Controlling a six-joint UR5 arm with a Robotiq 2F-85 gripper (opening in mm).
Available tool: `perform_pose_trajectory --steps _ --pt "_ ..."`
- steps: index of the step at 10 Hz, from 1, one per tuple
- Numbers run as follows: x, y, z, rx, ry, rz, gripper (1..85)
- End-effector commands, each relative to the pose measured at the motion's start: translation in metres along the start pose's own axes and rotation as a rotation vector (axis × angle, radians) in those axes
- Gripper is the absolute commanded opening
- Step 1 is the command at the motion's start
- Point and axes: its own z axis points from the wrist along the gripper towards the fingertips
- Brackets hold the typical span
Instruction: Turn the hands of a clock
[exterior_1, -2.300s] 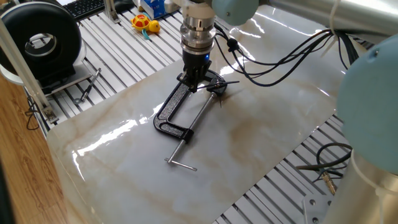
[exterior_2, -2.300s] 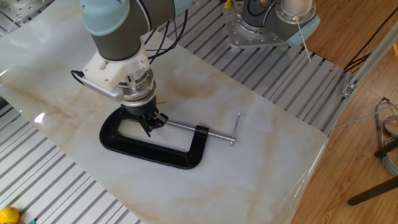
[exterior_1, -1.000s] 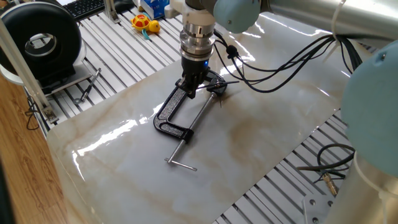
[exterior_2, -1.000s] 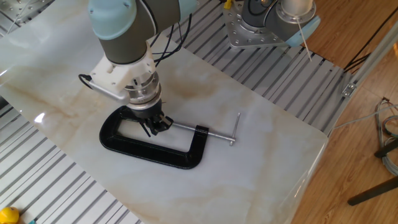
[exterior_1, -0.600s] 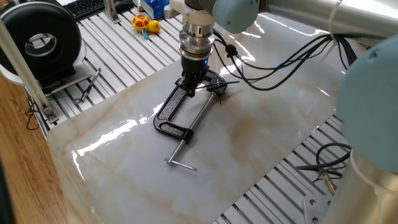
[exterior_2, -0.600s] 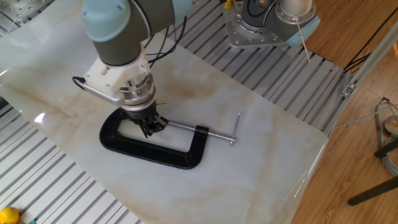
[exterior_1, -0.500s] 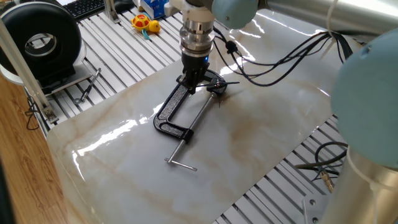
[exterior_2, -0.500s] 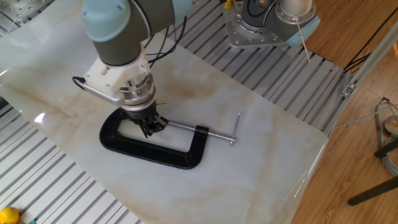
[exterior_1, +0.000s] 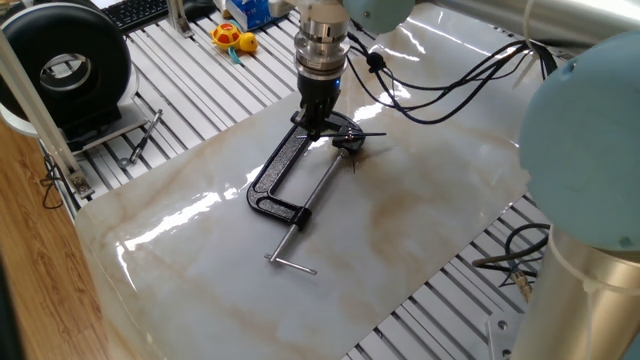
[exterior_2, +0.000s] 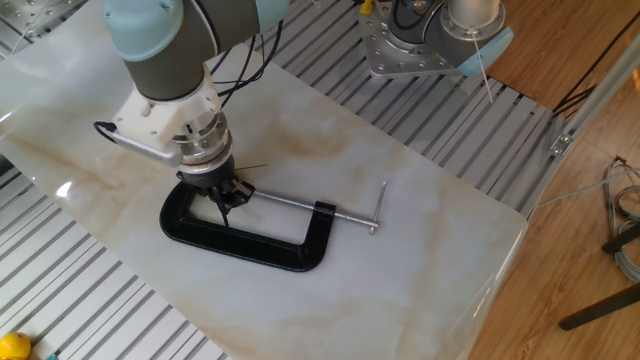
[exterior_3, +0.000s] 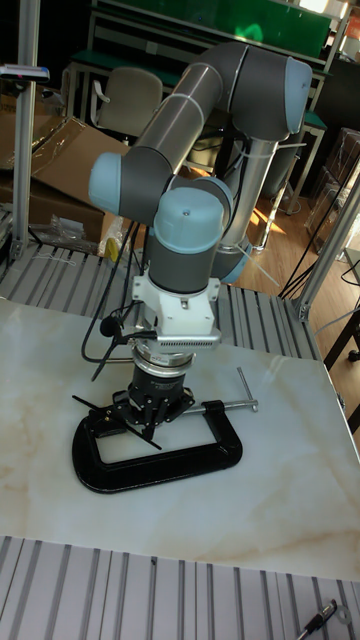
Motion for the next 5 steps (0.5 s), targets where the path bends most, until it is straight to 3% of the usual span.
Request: perform_pose_trajectory --steps 1,3,5 --pt "0.0027 0.0040 -0.0015 -0.017 -0.001 0.040 1.3" --pt "0.0000 0.0079 -0.0016 -0.032 -0.011 0.064 1.3" --pt "0.0045 0.0078 -0.0016 -0.031 0.007 0.083 1.3"
